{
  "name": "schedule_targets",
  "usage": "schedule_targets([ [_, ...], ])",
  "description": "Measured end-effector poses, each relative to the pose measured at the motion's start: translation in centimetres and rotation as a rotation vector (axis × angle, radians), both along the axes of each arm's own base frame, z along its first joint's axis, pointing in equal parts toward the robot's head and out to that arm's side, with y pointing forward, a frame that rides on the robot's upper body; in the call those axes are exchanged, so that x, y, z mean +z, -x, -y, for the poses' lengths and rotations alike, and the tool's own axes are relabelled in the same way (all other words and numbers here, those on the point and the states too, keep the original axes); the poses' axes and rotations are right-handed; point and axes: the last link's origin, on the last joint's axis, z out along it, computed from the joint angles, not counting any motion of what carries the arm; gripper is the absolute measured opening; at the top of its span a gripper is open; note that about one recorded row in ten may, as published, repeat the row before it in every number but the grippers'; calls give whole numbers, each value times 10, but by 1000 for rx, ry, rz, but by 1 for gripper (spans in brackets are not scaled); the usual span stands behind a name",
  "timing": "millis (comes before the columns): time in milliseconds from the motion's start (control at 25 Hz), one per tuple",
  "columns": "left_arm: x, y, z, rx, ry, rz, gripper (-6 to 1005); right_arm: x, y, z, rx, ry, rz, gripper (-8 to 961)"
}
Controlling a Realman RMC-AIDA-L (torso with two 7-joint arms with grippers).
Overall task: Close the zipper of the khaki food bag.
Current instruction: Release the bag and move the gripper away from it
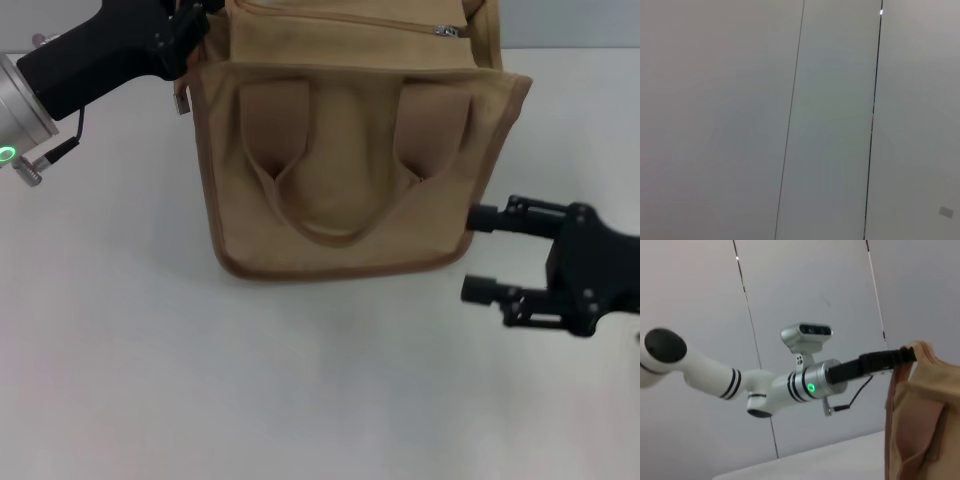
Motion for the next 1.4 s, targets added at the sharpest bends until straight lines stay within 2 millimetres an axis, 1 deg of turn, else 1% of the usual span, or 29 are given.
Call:
schedule_targets([
  [40,0,0,1,2,1,1,10,-10,-4,4,15,-15,4,736],
  [80,0,0,1,2,1,1,10,-10,-4,4,15,-15,4,743],
  [160,-1,1,2,2,3,2,10,-20,-7,8,19,-8,25,757],
  [400,-3,1,2,3,9,7,10,-35,-10,12,16,33,60,791],
  [520,-3,1,3,6,10,9,9,-36,-11,12,17,31,60,808],
  [640,-2,11,9,40,-7,38,20,-37,-11,12,18,31,60,814],
  [800,0,16,12,54,-12,43,41,-37,-11,12,17,31,60,814],
  [1040,0,21,15,64,-7,33,230,-38,-12,11,12,28,67,814],
  [1200,0,23,17,65,-1,25,416,-38,-12,11,11,28,67,814],
  [1280,4,27,20,69,38,3,522,-38,-12,11,9,28,67,814],
  [1320,10,32,24,68,73,-25,582,-39,-12,11,8,29,66,814],
  [1360,10,32,24,68,73,-25,641,-39,-12,11,8,29,66,814],
  [1400,20,36,30,57,123,-56,700,-39,-12,11,5,30,66,814],
])
